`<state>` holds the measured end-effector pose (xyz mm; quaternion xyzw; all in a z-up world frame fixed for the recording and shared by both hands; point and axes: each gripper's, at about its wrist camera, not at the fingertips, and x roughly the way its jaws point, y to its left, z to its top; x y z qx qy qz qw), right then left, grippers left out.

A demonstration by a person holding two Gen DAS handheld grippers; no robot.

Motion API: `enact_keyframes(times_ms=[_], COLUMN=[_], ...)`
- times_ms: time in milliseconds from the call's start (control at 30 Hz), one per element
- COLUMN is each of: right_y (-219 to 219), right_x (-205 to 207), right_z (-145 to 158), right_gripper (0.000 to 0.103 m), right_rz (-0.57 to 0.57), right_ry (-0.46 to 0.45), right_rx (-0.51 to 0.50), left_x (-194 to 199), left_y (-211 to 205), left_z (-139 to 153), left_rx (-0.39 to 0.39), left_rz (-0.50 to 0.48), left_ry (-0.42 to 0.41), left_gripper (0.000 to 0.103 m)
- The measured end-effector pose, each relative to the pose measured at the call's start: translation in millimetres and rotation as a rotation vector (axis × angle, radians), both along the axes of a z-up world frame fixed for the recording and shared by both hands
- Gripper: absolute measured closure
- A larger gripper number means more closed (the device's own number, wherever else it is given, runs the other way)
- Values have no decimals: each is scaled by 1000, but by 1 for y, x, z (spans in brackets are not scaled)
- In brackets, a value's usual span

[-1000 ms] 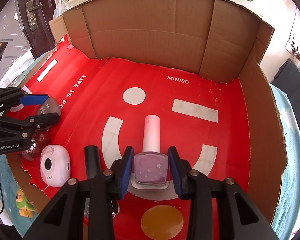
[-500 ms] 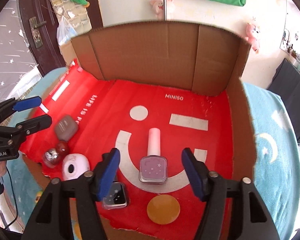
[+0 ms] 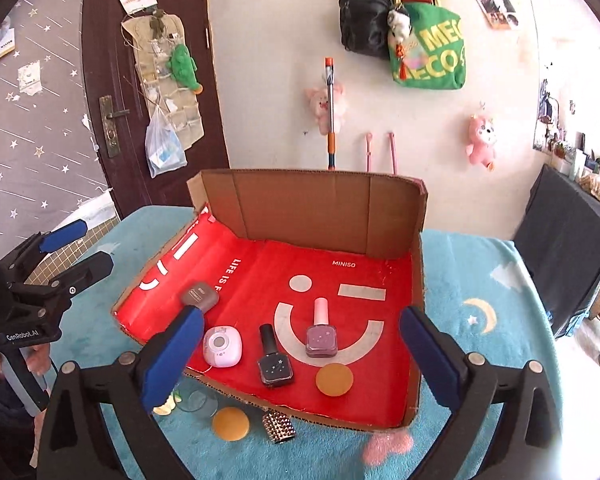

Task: Organize rigid objects
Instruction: 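Withdraw both tools from the box toward the remaining items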

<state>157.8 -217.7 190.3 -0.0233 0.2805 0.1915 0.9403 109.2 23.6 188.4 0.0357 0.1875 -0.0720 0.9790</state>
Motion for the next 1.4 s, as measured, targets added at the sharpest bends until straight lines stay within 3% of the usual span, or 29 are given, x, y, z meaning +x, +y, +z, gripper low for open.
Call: enact_keyframes(times_ms=[200,300,633,1000,1133,1400], right_y=[-7,-9,-9,1,0,-5], right_x=[-61,-87,-129,-127,-119,-110], right_z=[15,10,-59,-140,-154,-169], right_gripper=[0,0,0,0,0,0], right_rz=[-37,-77,-169,-199,-211,-230], right_ry=[-130,-184,-220,-116,-74,-11], right_rx=[25,23,2,-13,-21,1], left_x=[-46,-65,-90,-90,-82,-82], left_y=[-2,-4,-14,-17,-15,-21], left_z=[-8,-20,-90,-151,-160,-169], left_rx=[-14,-35,-54,-61,-78,-65], left_rz=[34,30,84,121,128,122], left_ry=[-73,-68,-10,101,150,169], left_gripper=[0,0,0,0,0,0])
